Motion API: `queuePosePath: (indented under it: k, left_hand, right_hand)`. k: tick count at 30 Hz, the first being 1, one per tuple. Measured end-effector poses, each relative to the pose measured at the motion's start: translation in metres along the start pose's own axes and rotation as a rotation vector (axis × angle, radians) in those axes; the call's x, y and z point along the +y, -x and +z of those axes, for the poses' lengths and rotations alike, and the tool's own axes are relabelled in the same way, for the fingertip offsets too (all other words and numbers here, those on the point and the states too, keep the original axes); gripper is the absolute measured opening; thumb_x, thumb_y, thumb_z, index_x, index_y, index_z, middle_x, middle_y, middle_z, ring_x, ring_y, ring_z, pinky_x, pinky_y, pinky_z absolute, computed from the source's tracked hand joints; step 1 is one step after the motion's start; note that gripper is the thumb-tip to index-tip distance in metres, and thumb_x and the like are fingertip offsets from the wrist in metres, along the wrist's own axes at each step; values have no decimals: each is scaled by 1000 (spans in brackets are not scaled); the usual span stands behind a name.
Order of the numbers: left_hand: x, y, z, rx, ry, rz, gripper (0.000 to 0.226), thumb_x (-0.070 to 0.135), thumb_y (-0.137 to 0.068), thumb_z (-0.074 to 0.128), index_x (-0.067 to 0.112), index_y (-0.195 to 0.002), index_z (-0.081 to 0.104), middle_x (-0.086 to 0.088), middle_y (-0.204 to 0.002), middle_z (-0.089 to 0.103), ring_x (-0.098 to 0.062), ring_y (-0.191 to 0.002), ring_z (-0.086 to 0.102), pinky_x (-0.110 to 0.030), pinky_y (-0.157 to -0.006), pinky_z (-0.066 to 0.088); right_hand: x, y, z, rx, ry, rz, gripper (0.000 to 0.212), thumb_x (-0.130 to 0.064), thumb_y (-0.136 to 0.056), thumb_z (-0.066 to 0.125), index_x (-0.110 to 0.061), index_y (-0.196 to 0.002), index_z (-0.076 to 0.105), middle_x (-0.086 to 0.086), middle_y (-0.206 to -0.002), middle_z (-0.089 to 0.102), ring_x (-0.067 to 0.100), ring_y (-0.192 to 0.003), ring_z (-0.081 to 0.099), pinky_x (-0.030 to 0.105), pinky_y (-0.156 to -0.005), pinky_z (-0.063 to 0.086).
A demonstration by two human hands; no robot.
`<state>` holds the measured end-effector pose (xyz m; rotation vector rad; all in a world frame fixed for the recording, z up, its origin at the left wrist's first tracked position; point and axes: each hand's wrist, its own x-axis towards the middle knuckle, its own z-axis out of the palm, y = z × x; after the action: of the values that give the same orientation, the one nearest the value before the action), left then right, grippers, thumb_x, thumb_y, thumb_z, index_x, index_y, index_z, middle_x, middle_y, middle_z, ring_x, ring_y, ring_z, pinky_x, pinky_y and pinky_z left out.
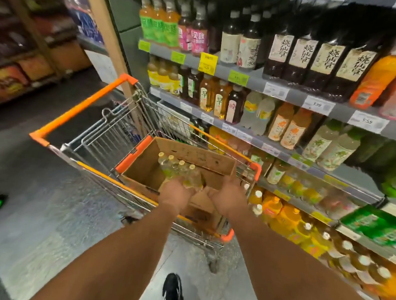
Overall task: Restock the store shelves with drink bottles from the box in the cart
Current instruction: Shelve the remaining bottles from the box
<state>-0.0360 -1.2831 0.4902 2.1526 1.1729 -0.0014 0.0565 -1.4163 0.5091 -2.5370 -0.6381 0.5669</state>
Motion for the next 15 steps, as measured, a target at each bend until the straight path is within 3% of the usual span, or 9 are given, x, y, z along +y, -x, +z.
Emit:
queuePosePath:
  k: [3,9,15]
  left_hand:
    - [-22,-15,-13,31,55,-43,58,53,-75,69,19,-123,63,-4,-118,68,-26,-110,61,-29,-86,47]
    - [-52,-71,-27,12,120,-71,66,50,-76,71,15,-131,57,-2,-127,64,-25,-118,57,-35,-99,46]
    - [-76,-162,-20,-81,106,-106,56,48,-78,70,15,-122,61,-5,-121,66,-28,-114,58,-32,-92,46]
  right_hand:
    - [-20,-9,21,-28,4,-33,62,-52,-82,60,-13,-127,44,13,-127,49,32,-117,49,39,-96,42]
    - [-40,-47,66,-75,62,2,70,-57,-82,57,-15,-135,38,9,-132,46,30,-118,51,39,-93,42]
    - [-55,-114,107,-66,44,130,66,-61,-81,56,-19,-130,43,6,-123,52,27,-113,52,38,-90,41]
